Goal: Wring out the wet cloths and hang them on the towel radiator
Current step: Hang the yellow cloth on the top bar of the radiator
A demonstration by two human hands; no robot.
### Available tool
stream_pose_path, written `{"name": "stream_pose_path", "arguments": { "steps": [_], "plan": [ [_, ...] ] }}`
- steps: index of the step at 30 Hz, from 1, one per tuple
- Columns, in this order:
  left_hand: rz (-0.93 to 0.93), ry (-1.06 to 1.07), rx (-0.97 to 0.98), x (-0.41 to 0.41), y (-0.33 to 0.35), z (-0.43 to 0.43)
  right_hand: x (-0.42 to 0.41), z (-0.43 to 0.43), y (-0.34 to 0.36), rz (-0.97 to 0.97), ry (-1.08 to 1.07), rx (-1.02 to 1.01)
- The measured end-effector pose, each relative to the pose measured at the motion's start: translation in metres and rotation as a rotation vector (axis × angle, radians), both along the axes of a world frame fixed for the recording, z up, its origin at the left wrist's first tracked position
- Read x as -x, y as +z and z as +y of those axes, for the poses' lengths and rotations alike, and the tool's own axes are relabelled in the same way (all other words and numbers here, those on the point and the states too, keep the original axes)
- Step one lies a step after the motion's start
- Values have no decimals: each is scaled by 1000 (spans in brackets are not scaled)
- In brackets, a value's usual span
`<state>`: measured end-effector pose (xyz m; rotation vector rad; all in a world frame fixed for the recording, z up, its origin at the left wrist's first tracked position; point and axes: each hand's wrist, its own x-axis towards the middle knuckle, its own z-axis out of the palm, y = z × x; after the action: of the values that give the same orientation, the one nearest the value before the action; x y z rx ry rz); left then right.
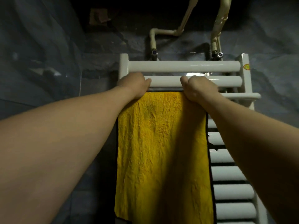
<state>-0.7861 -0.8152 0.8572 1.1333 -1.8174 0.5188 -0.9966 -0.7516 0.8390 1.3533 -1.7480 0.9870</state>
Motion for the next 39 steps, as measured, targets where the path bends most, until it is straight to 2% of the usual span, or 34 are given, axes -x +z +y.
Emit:
{"name": "stream_pose_path", "arguments": {
  "steps": [2,3,5,7,9,12,15,17,20,23,25,27,30,32,34,36,39],
  "plan": [
    [8,-24,-93,-2,-7,8,3,6,-16,100,-8,250],
    [10,-59,-144,-6,-12,14,4,11,-25,75,31,350],
    [65,-185,-155,-19,-21,20,7,22,-42,-75,212,485],
    [269,-324,-105,-32,-35,19,10,31,-57,-196,336,539],
    [465,-342,-97,-40,-52,21,9,39,-70,-221,326,547],
    [645,-336,-213,-40,-73,23,10,44,-87,-305,340,447],
    [858,-373,-403,-45,-84,25,14,47,-100,-607,561,318],
    [911,-468,-542,-54,-88,29,14,51,-101,-730,669,323],
    [919,-532,-500,-63,-82,29,13,60,-94,-746,720,376],
    [888,-563,-337,-69,-66,32,11,67,-76,-645,746,448],
    [825,-560,-322,-69,-49,33,11,65,-54,-557,690,456],
    [765,-520,-362,-70,-34,27,12,60,-33,-468,587,401],
    [654,-362,-408,-68,-26,9,19,49,-23,-226,167,220],
    [615,-273,-398,-66,-35,1,22,43,-27,-174,12,177],
    [624,-299,-349,-67,-44,-8,22,39,-33,-160,32,178],
    [559,-411,-225,-68,-46,-8,24,38,-39,-79,88,171],
    [256,-479,-137,-71,-44,-13,26,37,-45,-10,106,197]
  ]
}}
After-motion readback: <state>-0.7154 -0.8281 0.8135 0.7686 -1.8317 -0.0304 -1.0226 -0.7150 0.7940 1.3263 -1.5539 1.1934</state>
